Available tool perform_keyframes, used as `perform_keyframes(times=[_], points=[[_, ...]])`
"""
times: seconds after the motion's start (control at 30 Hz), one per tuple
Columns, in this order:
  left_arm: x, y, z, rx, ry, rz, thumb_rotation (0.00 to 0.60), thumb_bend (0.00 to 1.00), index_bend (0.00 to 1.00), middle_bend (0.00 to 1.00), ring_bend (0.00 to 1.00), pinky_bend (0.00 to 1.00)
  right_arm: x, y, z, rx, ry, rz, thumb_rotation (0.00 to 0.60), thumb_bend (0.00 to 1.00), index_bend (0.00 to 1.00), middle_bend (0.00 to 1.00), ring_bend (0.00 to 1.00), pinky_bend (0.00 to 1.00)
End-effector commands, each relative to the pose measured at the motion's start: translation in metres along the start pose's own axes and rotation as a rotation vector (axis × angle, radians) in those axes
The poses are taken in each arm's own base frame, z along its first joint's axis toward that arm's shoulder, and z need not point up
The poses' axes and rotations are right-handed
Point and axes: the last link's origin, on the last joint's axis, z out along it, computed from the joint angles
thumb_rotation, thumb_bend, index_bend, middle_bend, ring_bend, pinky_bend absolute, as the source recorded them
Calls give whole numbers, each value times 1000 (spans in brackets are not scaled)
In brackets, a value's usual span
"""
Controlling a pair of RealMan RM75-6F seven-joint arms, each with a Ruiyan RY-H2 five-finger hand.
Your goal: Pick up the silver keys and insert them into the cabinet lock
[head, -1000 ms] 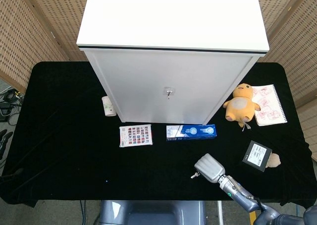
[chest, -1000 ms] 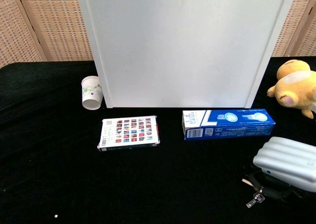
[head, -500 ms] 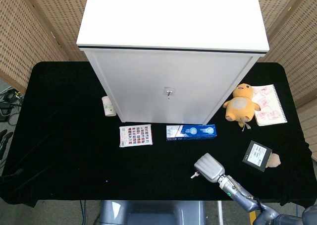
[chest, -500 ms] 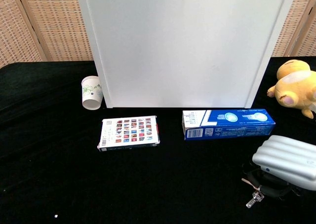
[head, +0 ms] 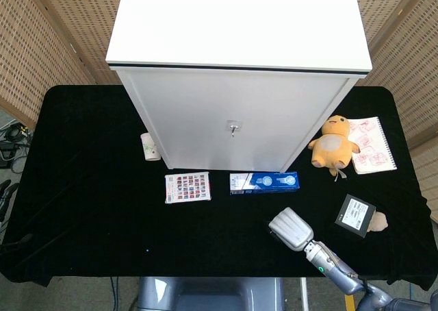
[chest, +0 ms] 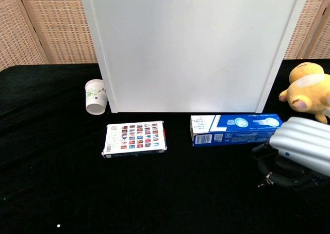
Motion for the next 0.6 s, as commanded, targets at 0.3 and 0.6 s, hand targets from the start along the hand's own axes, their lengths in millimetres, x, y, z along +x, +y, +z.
perform_keyframes(times=[0.3, 0.6], points=[[-2, 2, 0, -12, -14, 3, 600, 0, 0, 0, 0, 0, 98, 1, -18, 53, 120, -99, 600, 636, 674, 931, 933, 1000], [-5, 3, 1, -14, -24, 10, 600, 0, 0, 0, 0, 0, 164, 13, -17, 37, 172, -201, 600, 637, 673, 930, 933, 1000]])
